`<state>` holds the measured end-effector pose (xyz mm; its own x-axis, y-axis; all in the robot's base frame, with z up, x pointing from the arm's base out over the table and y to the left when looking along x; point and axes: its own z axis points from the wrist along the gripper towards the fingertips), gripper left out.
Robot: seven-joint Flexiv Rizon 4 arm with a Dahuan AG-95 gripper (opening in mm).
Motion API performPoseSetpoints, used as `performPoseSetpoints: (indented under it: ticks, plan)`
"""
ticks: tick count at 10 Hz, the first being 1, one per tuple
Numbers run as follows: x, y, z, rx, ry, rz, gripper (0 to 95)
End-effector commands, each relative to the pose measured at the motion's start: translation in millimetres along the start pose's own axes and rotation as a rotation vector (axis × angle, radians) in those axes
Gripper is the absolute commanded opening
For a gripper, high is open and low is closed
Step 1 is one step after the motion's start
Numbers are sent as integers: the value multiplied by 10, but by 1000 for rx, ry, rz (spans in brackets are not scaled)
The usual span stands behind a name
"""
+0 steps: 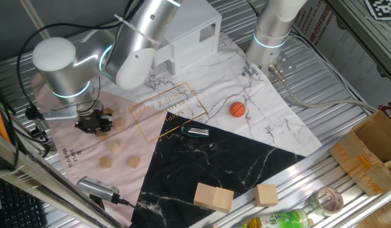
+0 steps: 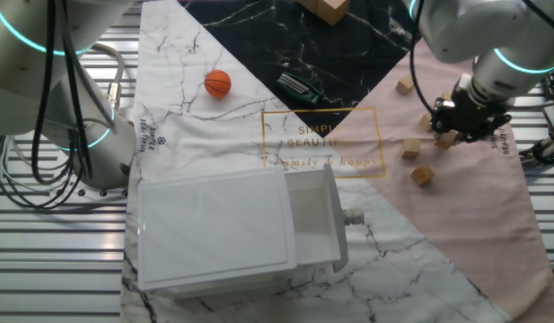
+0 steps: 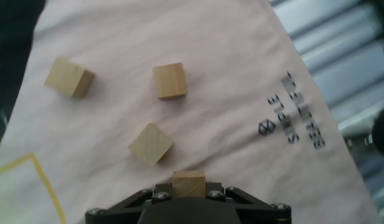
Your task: Stack the blocks into a pyramid shape
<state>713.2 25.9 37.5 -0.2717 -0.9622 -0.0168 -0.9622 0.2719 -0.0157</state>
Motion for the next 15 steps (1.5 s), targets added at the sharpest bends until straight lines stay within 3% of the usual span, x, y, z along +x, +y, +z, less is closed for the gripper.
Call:
performPoseSetpoints:
  ticks: [1,5,15]
  plan:
    - [-2,6,2,4,-15,-151,0]
    - [5,19,16,-5,-28,-138,0]
    - [9,22,25,-23,-12,-106,0]
